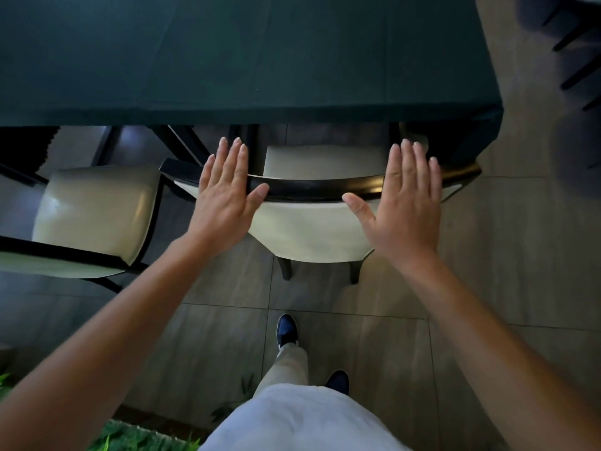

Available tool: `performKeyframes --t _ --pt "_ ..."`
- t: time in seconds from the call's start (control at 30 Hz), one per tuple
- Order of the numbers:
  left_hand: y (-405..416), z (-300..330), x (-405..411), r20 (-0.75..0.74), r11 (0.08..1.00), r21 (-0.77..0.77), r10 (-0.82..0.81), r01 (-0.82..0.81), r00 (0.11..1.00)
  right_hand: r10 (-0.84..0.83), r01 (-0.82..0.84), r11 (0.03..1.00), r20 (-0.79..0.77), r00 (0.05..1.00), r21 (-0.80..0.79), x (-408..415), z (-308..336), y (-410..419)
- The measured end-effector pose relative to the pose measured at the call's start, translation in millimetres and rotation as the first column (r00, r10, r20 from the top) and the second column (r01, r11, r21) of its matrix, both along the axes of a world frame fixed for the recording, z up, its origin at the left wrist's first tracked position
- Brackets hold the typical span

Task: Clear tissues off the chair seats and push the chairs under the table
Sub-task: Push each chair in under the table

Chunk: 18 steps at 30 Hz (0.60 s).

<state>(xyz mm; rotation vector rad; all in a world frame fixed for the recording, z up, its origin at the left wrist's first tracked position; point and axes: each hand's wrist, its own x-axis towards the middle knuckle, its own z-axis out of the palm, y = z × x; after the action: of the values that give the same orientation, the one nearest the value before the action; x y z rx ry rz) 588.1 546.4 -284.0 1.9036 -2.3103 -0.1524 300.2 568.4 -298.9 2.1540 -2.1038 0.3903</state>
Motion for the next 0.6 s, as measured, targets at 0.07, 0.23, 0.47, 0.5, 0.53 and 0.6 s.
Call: performKeyframes --t 0.07,0.23,0.47,0.5,0.53,0.6 --pt "-3.6 -1.4 -17.2 -0.018 1.000 -0.004 0.003 -0.003 1.000 -0.001 0.001 1.000 0.001 1.000 0.019 -17.5 2.6 -10.3" --pt "-11.6 -5.5 -19.4 -0.013 0.999 -0.045 -0.031 0.031 0.999 -0.037 0.037 0.999 -0.004 0.999 0.020 -21.8 2.1 -19.2" --pt "-43.4 -2.9 21.3 0.022 0.998 -0.024 -0.066 0.066 0.998 -0.073 0.073 0.997 -0.001 0.997 -0.026 20.2 3.3 -32.8" --pt "-44.8 -2.8 21.0 0.027 0.998 -0.031 -0.057 0.058 0.998 -0.070 0.070 0.997 -0.001 0.998 -0.028 21.0 2.3 -35.9" --pt "-45.9 -3.2 17.3 0.028 0.998 -0.043 -0.039 0.040 0.999 -0.063 0.063 0.998 0.000 0.998 -0.030 18.6 2.1 -39.6" --pt "-45.6 -4.6 0.2 0.025 0.997 -0.073 0.006 -0.004 1.000 -0.042 0.043 0.999 0.002 0.999 -0.025 3.6 2.4 -47.2"
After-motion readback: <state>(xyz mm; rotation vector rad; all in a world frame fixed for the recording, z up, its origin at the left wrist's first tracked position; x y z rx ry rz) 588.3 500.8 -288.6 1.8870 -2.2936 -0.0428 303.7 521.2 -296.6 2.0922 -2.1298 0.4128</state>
